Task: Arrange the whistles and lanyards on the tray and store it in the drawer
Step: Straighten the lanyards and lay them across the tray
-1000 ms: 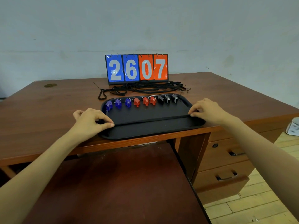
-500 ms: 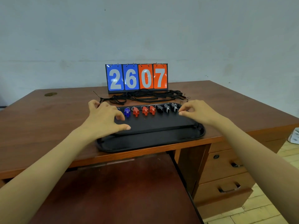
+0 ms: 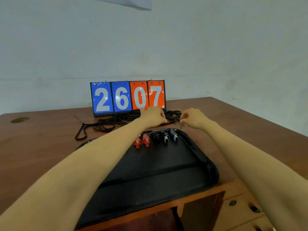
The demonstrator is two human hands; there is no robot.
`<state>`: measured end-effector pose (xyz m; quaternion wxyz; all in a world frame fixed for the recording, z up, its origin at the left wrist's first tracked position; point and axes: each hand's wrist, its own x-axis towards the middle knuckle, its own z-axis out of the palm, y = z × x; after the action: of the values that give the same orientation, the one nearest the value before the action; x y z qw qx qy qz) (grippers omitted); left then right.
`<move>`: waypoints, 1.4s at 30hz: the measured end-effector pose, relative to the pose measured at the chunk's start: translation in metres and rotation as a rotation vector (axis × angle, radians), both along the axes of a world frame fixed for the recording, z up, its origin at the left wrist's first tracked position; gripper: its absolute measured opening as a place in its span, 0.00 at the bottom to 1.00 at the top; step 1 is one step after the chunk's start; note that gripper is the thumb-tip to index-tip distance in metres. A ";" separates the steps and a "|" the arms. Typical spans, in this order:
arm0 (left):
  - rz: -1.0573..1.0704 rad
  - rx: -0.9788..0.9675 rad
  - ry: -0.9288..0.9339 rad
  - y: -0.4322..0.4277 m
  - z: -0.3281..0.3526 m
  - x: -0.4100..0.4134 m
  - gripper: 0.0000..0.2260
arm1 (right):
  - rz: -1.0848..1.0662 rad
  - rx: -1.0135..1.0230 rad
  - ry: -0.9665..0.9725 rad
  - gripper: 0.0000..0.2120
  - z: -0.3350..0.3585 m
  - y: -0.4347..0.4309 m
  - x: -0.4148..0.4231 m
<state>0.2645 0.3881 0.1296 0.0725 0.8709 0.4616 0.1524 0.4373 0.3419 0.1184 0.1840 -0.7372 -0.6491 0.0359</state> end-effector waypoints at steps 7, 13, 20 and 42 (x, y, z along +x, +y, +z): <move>0.017 -0.052 0.079 0.046 -0.027 0.017 0.08 | -0.037 -0.011 -0.192 0.12 -0.026 0.049 0.002; 0.026 -0.004 0.054 0.050 -0.024 0.016 0.12 | -0.041 0.104 -0.193 0.09 -0.025 0.051 0.006; -0.129 0.051 -0.323 0.030 -0.003 0.015 0.14 | 0.210 0.394 0.070 0.09 0.023 0.008 -0.002; 0.355 0.350 -0.424 0.013 0.046 -0.114 0.15 | -0.161 0.570 0.554 0.10 0.058 -0.049 0.025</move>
<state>0.1503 0.4008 0.1753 -0.0115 0.7248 0.5478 0.4177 0.4623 0.2930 0.1763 0.5510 -0.6676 -0.4994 0.0374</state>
